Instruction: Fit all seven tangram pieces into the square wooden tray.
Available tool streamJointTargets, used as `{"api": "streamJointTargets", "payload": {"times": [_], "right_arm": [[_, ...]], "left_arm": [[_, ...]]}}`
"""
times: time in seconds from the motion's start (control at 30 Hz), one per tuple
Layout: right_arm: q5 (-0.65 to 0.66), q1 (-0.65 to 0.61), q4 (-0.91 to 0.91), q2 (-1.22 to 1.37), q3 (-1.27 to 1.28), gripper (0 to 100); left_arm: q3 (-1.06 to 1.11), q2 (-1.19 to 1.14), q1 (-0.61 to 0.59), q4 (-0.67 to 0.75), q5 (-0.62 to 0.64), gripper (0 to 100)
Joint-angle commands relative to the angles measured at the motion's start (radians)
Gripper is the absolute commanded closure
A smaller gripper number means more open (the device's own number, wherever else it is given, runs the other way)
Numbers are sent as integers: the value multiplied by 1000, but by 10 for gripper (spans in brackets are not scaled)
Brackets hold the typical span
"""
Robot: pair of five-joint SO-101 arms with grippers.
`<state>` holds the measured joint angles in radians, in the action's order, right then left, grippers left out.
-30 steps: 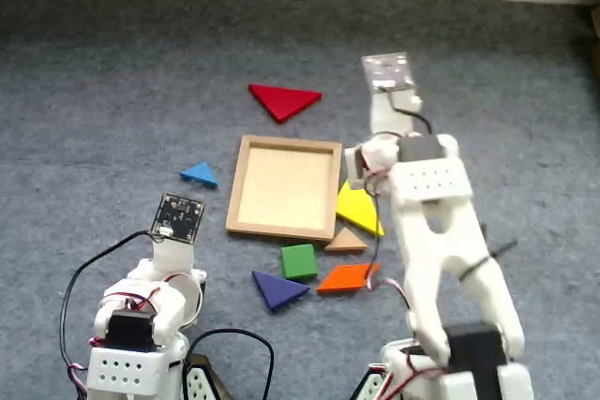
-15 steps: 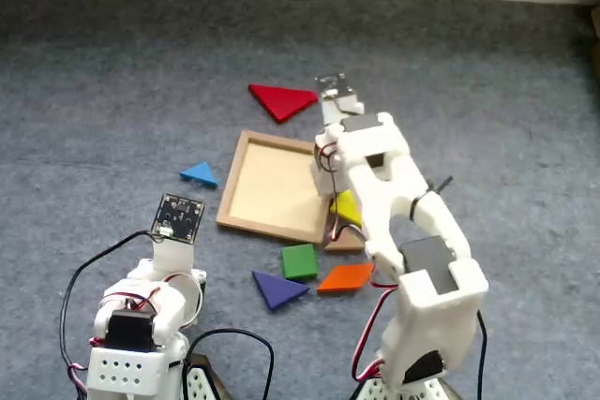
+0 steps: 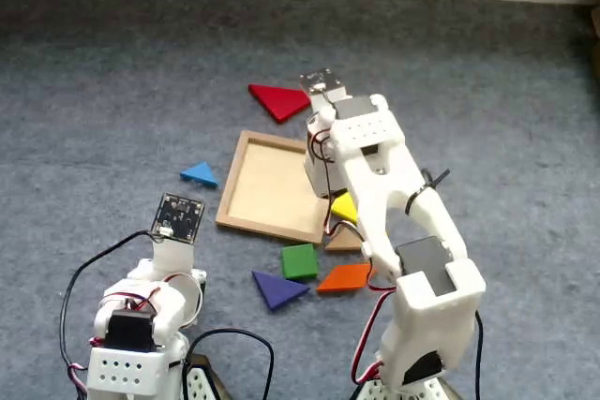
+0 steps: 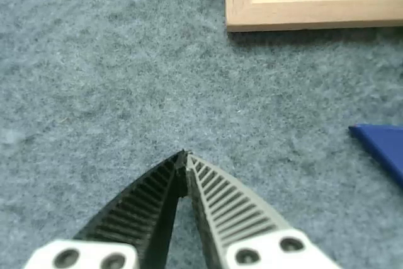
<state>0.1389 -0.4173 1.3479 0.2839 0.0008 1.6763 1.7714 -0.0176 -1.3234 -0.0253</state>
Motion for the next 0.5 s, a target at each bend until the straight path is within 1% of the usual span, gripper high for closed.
{"api": "streamJointTargets", "payload": {"times": [0.0,0.13,0.33,0.47], "right_arm": [[23,16,16,-82,-50,893],[29,24,1,-79,-2,798],[26,22,-82,-77,77,746],[23,25,-91,-76,96,704]], "left_arm": [[19,47,-10,-5,-5,995],[19,47,-10,-5,-5,995],[19,47,-10,-5,-5,995],[19,47,-10,-5,-5,995]]}}
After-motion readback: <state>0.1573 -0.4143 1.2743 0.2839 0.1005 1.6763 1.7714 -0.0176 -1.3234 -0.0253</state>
